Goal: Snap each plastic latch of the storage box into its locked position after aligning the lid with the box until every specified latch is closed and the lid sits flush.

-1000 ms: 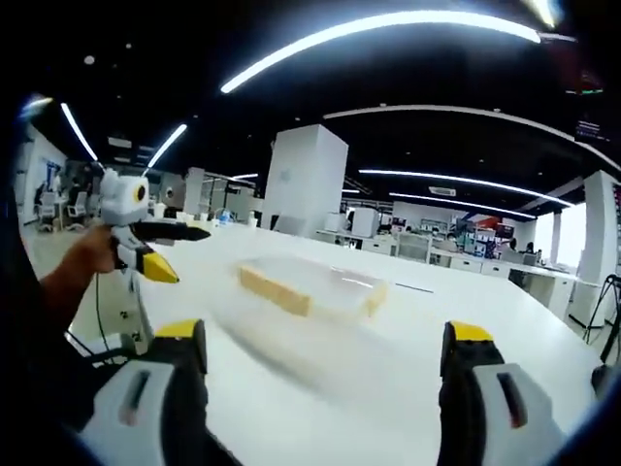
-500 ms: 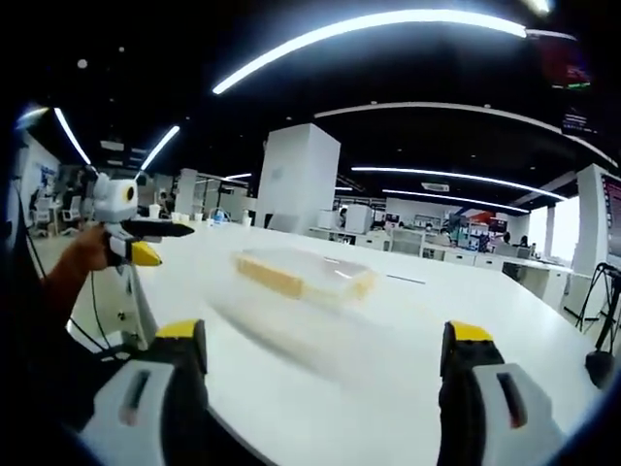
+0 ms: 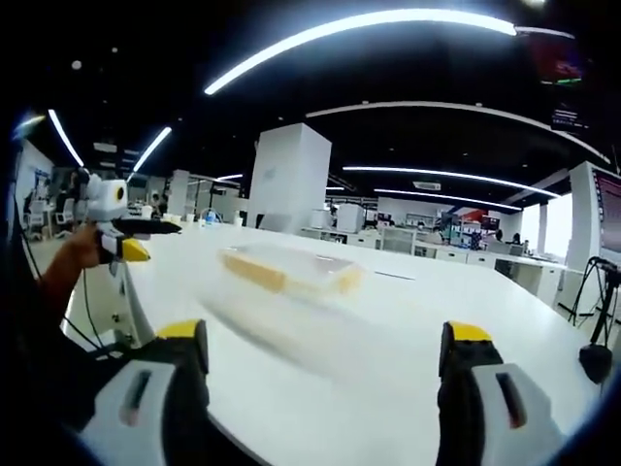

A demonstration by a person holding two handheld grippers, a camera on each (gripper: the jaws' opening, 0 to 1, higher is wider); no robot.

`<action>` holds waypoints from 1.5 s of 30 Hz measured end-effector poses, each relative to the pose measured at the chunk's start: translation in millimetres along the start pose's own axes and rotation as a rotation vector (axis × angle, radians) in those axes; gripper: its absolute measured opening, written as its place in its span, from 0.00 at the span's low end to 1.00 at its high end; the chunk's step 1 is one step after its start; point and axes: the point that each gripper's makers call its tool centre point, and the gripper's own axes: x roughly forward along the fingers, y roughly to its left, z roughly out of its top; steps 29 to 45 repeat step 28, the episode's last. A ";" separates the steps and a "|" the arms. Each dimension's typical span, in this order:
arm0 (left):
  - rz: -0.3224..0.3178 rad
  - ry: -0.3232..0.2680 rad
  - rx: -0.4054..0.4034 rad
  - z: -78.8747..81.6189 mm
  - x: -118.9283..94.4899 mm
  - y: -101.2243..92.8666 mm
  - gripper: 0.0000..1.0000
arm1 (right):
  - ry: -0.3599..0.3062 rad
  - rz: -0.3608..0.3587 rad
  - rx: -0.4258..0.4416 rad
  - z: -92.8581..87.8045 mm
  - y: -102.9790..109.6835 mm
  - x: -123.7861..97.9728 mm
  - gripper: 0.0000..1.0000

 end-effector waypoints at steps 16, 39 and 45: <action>-0.008 0.020 0.004 -10.5 -1.5 -0.6 0.95 | 0.020 0.021 -0.008 -7.8 7.0 4.1 0.94; -0.018 0.018 -0.017 -10.9 -0.8 -2.9 0.99 | -0.028 0.056 0.017 -0.9 11.1 2.9 1.00; -0.018 0.018 -0.017 -10.9 -0.8 -2.9 0.99 | -0.028 0.056 0.017 -0.9 11.1 2.9 1.00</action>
